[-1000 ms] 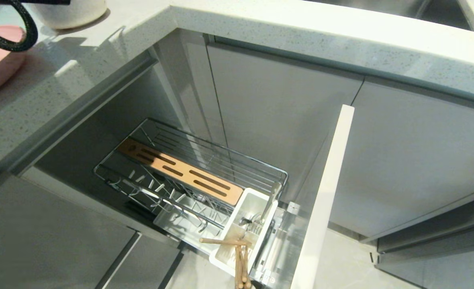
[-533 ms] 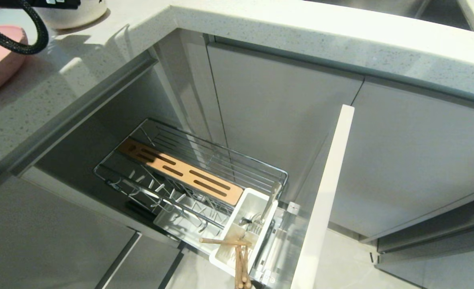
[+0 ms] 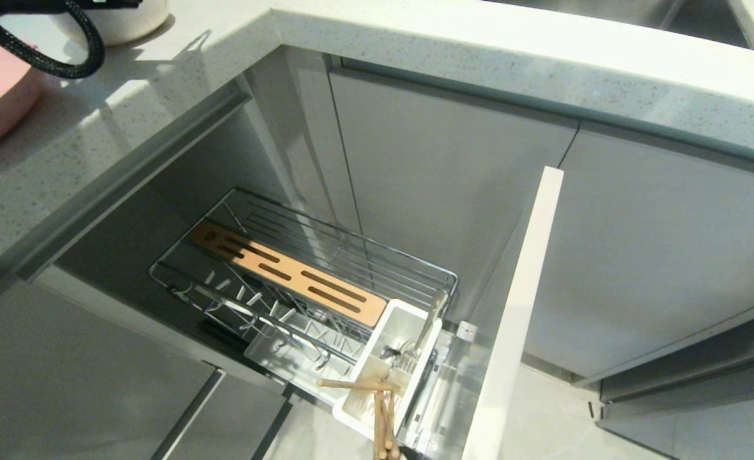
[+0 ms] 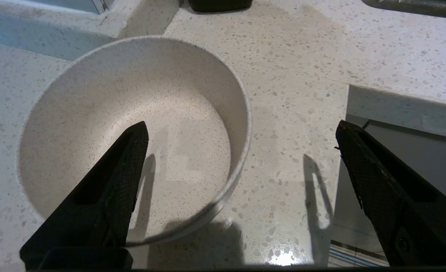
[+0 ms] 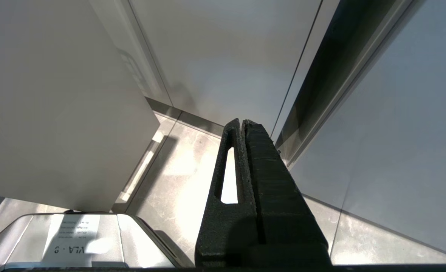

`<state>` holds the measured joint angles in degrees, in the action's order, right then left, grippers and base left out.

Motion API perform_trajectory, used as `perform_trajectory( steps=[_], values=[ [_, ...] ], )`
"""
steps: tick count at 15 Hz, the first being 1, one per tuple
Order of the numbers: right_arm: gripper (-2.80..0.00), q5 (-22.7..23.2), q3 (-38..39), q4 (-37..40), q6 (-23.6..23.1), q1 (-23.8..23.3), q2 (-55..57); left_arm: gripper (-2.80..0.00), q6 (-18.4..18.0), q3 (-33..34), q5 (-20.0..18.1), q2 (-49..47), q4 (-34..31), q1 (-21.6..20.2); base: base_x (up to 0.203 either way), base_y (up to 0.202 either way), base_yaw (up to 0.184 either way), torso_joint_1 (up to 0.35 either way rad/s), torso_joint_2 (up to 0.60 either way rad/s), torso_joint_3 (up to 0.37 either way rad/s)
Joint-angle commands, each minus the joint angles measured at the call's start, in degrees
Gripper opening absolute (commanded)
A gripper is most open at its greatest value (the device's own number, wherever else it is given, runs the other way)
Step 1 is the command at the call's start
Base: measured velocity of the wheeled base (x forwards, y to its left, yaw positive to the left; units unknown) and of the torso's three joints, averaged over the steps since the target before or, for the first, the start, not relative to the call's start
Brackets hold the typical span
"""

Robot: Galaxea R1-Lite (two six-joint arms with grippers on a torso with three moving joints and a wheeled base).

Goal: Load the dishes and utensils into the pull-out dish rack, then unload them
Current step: Pick up the bowl and place it in the cupboard

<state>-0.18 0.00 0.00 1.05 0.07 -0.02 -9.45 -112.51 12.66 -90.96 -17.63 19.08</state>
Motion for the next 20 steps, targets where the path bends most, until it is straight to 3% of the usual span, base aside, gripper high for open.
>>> perform_trajectory(
  steps=[1,20],
  values=[
    [-2.8,0.01,0.09,0.0,0.01,0.01,0.02,0.0,0.14,0.01,-0.38,-0.53,-0.13,-0.69,0.0,0.0,0.0,0.0,0.0,0.0],
    [-2.8,0.01,0.09,0.0,0.01,0.01,0.02,0.0,2.6,0.09,-1.23,-2.2,-0.57,-1.68,0.0,0.0,0.0,0.0,0.0,0.0]
  ],
)
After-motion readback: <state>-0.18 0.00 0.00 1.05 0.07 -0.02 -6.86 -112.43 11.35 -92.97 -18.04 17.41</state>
